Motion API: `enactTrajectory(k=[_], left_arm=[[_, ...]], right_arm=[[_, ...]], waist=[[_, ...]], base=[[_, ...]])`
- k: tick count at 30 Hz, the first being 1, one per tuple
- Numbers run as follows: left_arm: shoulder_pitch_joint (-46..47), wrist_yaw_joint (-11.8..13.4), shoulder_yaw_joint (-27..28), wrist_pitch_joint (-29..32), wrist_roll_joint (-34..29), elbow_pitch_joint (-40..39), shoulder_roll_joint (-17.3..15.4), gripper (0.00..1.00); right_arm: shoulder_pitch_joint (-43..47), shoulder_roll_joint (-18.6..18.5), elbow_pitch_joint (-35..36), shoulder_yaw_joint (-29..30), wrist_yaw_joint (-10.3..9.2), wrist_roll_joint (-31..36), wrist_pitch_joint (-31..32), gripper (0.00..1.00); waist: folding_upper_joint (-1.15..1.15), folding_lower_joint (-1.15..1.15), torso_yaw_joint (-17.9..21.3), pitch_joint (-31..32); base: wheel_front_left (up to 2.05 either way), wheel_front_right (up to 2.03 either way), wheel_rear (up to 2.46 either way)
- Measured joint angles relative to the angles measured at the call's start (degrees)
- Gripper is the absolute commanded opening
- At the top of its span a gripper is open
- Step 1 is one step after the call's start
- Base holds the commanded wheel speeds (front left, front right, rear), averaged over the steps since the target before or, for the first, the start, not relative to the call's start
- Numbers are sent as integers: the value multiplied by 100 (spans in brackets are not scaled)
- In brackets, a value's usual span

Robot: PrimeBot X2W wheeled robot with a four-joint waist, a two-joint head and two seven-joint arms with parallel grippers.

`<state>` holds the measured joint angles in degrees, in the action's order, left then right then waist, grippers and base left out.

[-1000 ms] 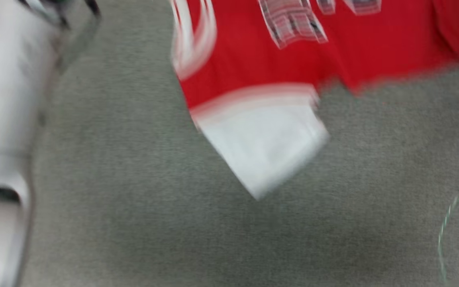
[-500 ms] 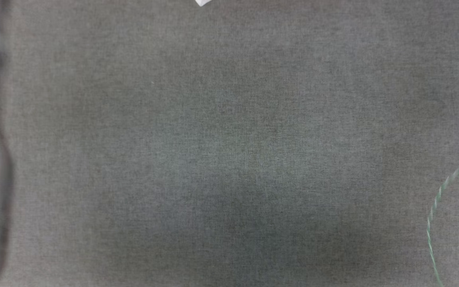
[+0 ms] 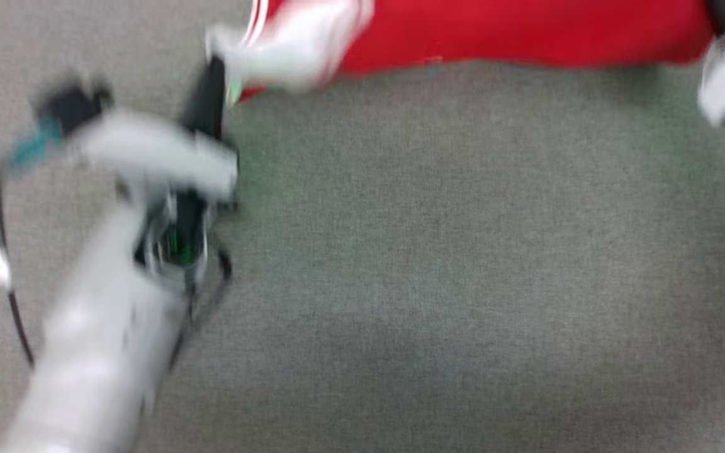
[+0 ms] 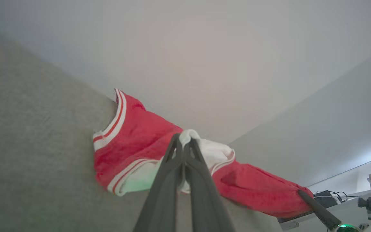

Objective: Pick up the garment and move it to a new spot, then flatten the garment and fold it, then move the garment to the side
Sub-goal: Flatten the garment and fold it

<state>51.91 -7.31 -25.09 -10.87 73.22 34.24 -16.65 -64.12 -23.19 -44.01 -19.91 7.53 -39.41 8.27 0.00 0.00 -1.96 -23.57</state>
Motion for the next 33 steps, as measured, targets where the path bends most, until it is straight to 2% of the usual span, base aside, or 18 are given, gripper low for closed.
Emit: enactTrajectory(k=[3,8,16,20,26,33], left_arm=[[-966,0,-53,-186,170,-594,-146,0],[-2108,-1,-112,-337,140,-1401,-290,0],[-3797,65,109,-403,-89,-2741,-575,0],[-4554,198,246,-411,-331,-3590,-762,0],[-5531,546,393,-413,-655,-4738,-934,0],[-6087,918,293,-328,-860,-5643,-1148,0]], right_arm=[[845,-425,721,-178,0,-466,235,0],[2071,-947,1727,8,0,-904,400,0],[3875,-1096,3241,851,0,-931,859,0],[4693,-976,3942,1450,0,-636,1287,0],[5794,-475,5193,2370,0,-204,2112,0],[6672,196,6562,3265,0,218,2887,0]], waist=[[0,0,5,141],[0,0,1,381],[0,0,-4,751],[0,0,4,876],[0,0,-10,905],[0,0,-37,771]], base=[[0,0,0],[0,0,0],[0,0,0],[0,0,0],[0,0,0],[0,0,0]])
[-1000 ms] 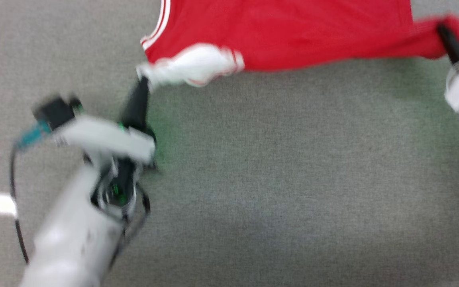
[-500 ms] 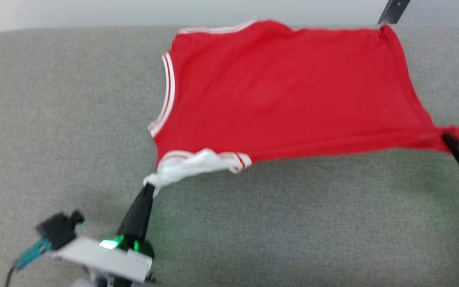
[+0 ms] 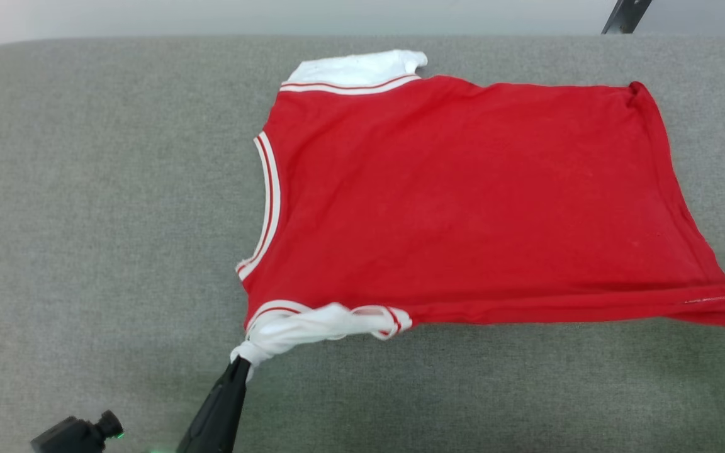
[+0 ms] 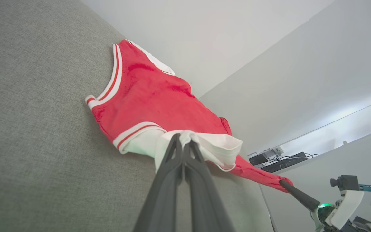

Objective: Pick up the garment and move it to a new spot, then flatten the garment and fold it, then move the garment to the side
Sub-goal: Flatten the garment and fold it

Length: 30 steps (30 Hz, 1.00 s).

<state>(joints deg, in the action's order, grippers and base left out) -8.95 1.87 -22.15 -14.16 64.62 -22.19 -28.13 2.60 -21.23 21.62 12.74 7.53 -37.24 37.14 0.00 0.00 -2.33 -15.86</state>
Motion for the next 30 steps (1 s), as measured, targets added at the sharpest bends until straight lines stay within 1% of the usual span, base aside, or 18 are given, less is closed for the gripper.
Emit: enactTrajectory(k=[2,4,8,11,13,15,17,19,22,24,27,30], left_arm=[[-50,46,24,-1,22,-119,22,0],[-30,71,46,-3,-9,-118,13,0],[394,4,20,80,-51,43,76,0],[944,-92,19,141,-49,353,183,0],[1411,-252,-8,147,-53,631,314,0],[1935,-386,-66,200,-166,1035,394,0],[2382,-444,-42,197,-158,1455,538,0],[2815,-448,-143,299,-323,1885,580,0],[3373,-425,-158,296,-504,2466,678,0],[3628,-339,-180,267,-653,2817,751,0],[3900,-225,-304,238,-970,3337,780,0],[3995,-187,-497,210,-1220,3745,829,0]], right_arm=[[153,193,269,153,0,47,154,0],[168,290,410,236,0,109,255,0],[-71,416,313,233,0,108,425,0],[-534,368,-75,132,0,108,489,0],[-855,333,-438,76,0,114,498,0],[-1113,248,-772,41,0,180,456,0],[-1394,179,-1076,-4,-1,215,386,0],[-1721,160,-1335,-64,0,224,297,0],[-2214,123,-1701,-133,0,270,99,0],[-2475,107,-1935,-212,0,319,3,0],[-2638,48,-2268,-353,0,411,-110,0],[-2668,5,-2518,-511,0,430,-236,0]], waist=[[0,0,-9,-46],[0,0,-8,-95],[0,0,3,-178],[0,0,11,-250],[0,0,3,-297],[0,0,-39,-334],[0,0,-83,-392],[0,0,-109,-475],[0,0,-117,-625],[0,0,-115,-722],[0,0,-113,-833],[0,0,-106,-909]], base=[[0,0,0],[0,0,0],[0,0,0],[0,0,0],[0,0,0],[0,0,0],[0,0,0],[0,0,0],[0,0,0],[0,0,0],[0,0,0],[0,0,0]])
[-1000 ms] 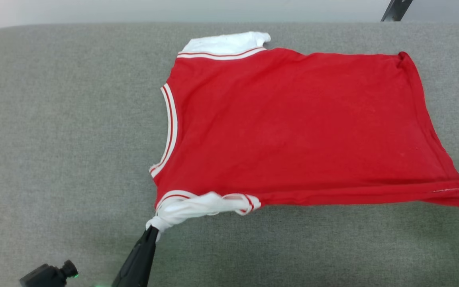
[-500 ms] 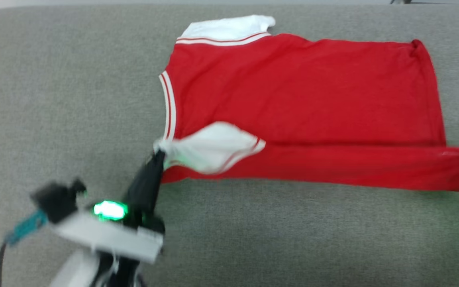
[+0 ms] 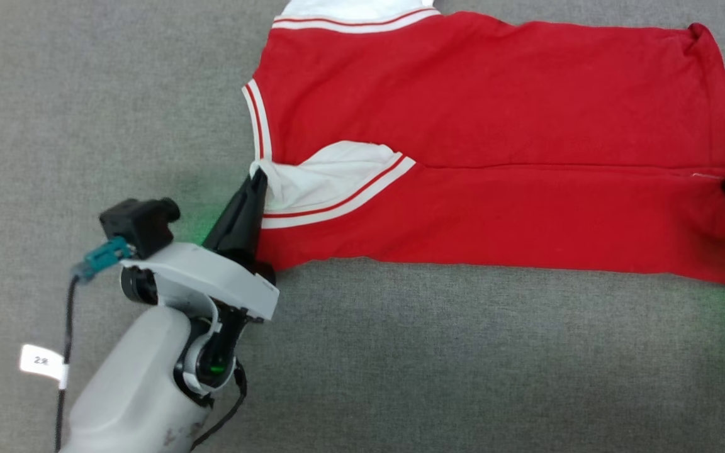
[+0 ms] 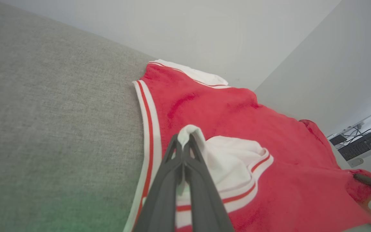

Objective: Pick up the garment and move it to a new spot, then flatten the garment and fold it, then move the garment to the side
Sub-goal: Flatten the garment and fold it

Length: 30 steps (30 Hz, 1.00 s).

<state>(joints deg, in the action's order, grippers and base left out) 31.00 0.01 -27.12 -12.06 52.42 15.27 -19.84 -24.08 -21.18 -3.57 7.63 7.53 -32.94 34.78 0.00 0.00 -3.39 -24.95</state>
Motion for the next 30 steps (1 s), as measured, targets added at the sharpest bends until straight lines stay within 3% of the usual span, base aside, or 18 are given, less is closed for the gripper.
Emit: enactTrajectory(k=[8,9,10,11,12,13,14,22,25,30], left_arm=[[230,99,-307,-68,-464,831,58,0],[257,92,-314,-78,-465,888,67,12],[285,79,-318,-81,-466,940,71,31],[306,73,-332,-82,-492,976,66,77],[319,77,-347,-83,-541,1006,54,100],[326,80,-360,-85,-573,1031,41,100],[329,101,-363,-86,-586,1037,27,100],[210,553,-410,245,-840,252,-433,100],[-8,842,-415,716,-831,-312,-722,100],[-450,1393,-610,2030,-558,-1282,-1029,100]], right_arm=[[-2,-52,-441,-233,0,-3,-302,0],[-5,-56,-465,-258,0,-4,-333,0],[-9,-63,-487,-291,0,-8,-361,0],[-11,-77,-494,-346,0,-18,-394,0],[-17,-83,-498,-399,0,-18,-453,32],[-26,-99,-500,-445,0,-14,-509,87],[-29,-116,-495,-478,0,-8,-573,100],[162,-155,-201,-426,0,-33,-870,100],[332,-164,15,-297,-1,-31,-893,100],[569,-112,332,-160,-1,-11,-868,100]], waist=[[0,0,-7,-62],[0,0,-7,-54],[0,0,-6,-41],[0,0,-5,-25],[0,0,-4,-4],[0,0,-3,22],[0,0,-3,54],[0,0,-15,392],[0,0,-29,486],[0,0,-20,446]], base=[[0,0,0],[0,0,0],[0,0,0],[0,0,0],[0,0,0],[0,0,0],[0,0,0],[0,0,0],[0,0,0],[0,0,0]])
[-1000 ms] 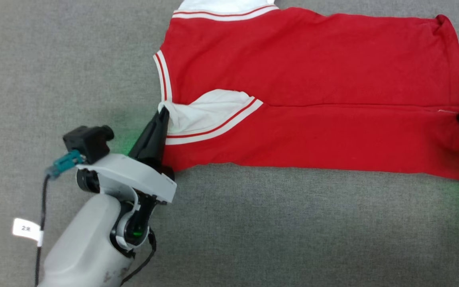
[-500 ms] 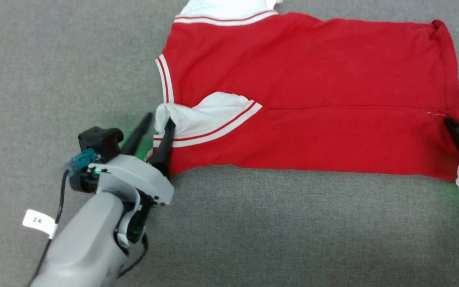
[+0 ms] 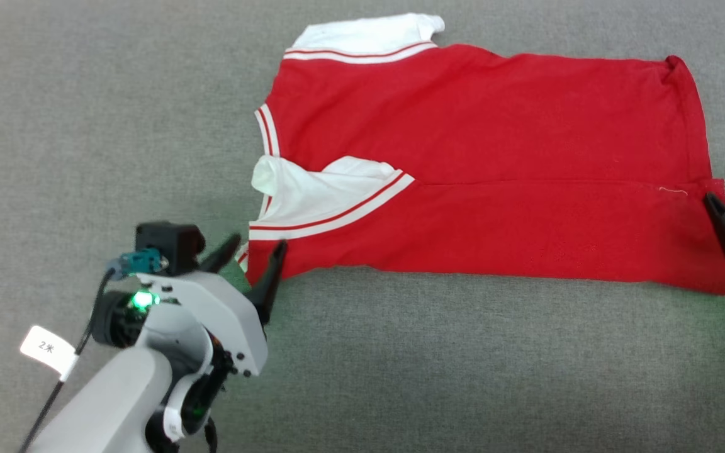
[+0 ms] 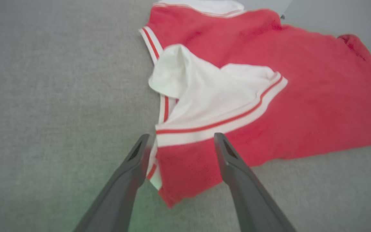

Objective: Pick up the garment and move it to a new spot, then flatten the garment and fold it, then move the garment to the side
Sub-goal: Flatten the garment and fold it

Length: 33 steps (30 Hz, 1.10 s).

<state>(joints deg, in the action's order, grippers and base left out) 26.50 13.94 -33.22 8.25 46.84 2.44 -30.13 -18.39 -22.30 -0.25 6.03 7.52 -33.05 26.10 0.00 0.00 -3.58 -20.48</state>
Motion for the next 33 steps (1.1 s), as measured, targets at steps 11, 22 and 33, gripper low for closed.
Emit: enactTrajectory(k=[11,22,33], left_arm=[[-129,810,64,1088,278,-659,-234,100],[-53,616,86,1012,401,-307,-157,3],[-90,459,16,920,500,-244,-32,0]], right_arm=[[75,146,190,-57,0,9,80,100],[160,65,489,-124,0,31,338,100],[272,-543,878,-297,0,135,1871,100]], waist=[[0,0,173,-340],[0,0,317,-464],[0,0,275,-455]], base=[[0,0,0],[0,0,0],[0,0,0]])
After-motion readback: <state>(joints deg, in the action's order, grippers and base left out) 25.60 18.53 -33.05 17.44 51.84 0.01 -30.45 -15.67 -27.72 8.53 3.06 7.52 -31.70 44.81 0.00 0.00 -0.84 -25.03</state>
